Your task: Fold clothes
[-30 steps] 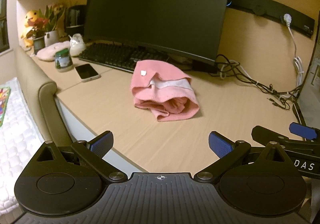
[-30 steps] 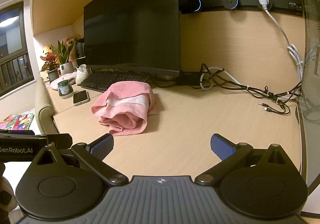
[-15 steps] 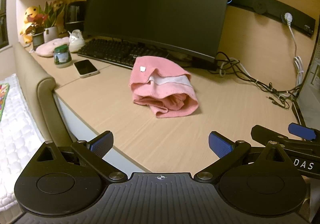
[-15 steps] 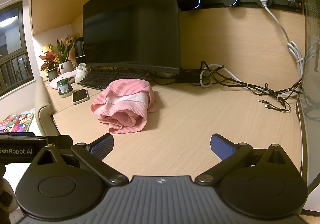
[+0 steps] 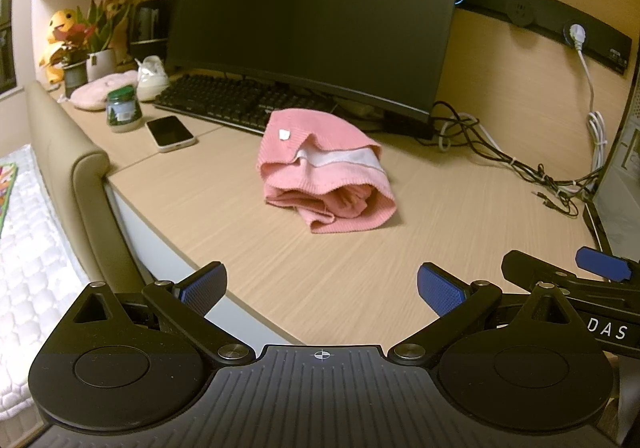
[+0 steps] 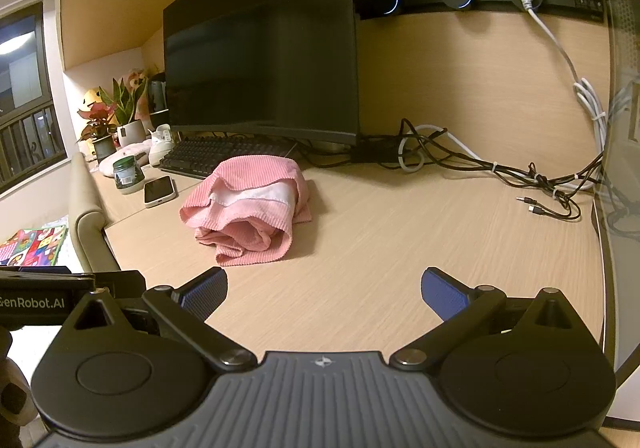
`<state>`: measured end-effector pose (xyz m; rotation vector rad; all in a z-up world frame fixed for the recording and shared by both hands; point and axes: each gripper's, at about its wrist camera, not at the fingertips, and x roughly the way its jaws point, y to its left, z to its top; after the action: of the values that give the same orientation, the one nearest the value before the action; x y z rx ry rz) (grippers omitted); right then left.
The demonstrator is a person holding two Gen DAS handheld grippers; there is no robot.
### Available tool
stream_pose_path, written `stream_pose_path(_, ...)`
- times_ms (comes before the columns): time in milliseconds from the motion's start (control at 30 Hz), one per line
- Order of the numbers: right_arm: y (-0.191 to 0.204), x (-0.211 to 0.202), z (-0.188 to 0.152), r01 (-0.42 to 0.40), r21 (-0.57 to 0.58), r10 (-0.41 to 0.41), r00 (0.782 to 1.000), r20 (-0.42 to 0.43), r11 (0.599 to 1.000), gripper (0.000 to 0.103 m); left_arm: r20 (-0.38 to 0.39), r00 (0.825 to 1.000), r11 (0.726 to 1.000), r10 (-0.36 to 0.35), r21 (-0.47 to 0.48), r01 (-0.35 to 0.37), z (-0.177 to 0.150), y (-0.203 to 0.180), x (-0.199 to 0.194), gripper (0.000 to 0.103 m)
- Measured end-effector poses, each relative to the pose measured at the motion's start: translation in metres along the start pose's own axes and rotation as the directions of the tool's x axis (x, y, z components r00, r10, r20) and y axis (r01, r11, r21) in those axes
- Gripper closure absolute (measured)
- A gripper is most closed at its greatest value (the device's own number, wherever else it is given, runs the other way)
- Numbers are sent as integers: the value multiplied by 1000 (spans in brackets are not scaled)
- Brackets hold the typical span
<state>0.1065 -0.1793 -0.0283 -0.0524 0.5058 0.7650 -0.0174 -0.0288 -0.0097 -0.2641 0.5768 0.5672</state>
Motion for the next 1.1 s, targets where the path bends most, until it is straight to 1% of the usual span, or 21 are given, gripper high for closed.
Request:
stream_pose_path(600, -3, 1, 0, 6, 7, -6, 1000, 1, 1000, 0, -2, 1000, 1000, -9, 18, 9, -1, -3, 1, 0)
stream_pose_path(833, -2, 0, -1, 2, -4, -2, 1000, 0, 1000, 0, -6, 1000, 1000, -7, 10, 7, -2, -1, 1, 0)
stream_pose_path(1100, -2, 1, 0, -2, -5, 2, 1000, 4, 1000, 0, 3, 1000, 1000, -7, 16, 7, -2, -1, -1, 0)
